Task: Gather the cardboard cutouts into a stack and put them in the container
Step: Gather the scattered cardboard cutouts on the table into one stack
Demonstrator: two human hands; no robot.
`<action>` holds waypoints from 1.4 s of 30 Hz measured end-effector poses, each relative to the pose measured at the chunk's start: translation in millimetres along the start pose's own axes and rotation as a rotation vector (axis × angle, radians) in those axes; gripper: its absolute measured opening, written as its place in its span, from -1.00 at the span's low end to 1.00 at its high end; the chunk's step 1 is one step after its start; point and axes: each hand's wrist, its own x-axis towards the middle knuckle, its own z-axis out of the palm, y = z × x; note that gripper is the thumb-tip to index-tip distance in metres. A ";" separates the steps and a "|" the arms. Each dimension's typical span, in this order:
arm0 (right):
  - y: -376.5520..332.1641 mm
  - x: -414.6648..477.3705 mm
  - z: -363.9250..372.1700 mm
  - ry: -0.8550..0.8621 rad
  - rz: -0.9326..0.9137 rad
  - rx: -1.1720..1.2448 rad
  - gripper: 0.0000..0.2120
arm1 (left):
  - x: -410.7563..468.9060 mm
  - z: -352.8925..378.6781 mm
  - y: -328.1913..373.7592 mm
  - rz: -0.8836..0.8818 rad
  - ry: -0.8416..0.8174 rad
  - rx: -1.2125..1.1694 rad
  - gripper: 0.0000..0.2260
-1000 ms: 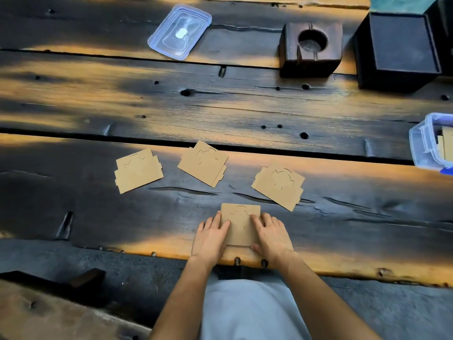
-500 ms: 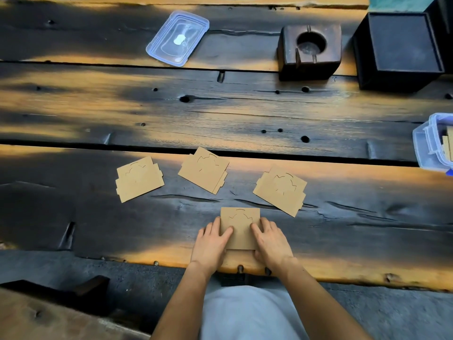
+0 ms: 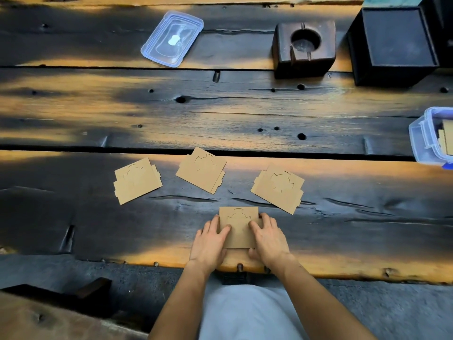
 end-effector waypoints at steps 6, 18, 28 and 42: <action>9.0 -3.8 -11.1 0.099 0.118 0.244 -0.35 | 15.7 -21.7 11.4 0.010 0.056 -0.031 -0.46; 63.2 3.9 -45.6 0.123 0.295 0.248 -0.25 | 105.5 -98.5 75.8 0.204 0.007 0.196 -0.27; 91.4 28.7 -57.4 -0.009 0.294 0.247 -0.22 | 132.0 -92.7 93.1 0.188 -0.118 0.228 -0.26; 131.5 56.5 -86.2 0.077 0.066 -0.035 -0.42 | 132.2 -73.3 97.0 0.107 0.013 0.056 -0.46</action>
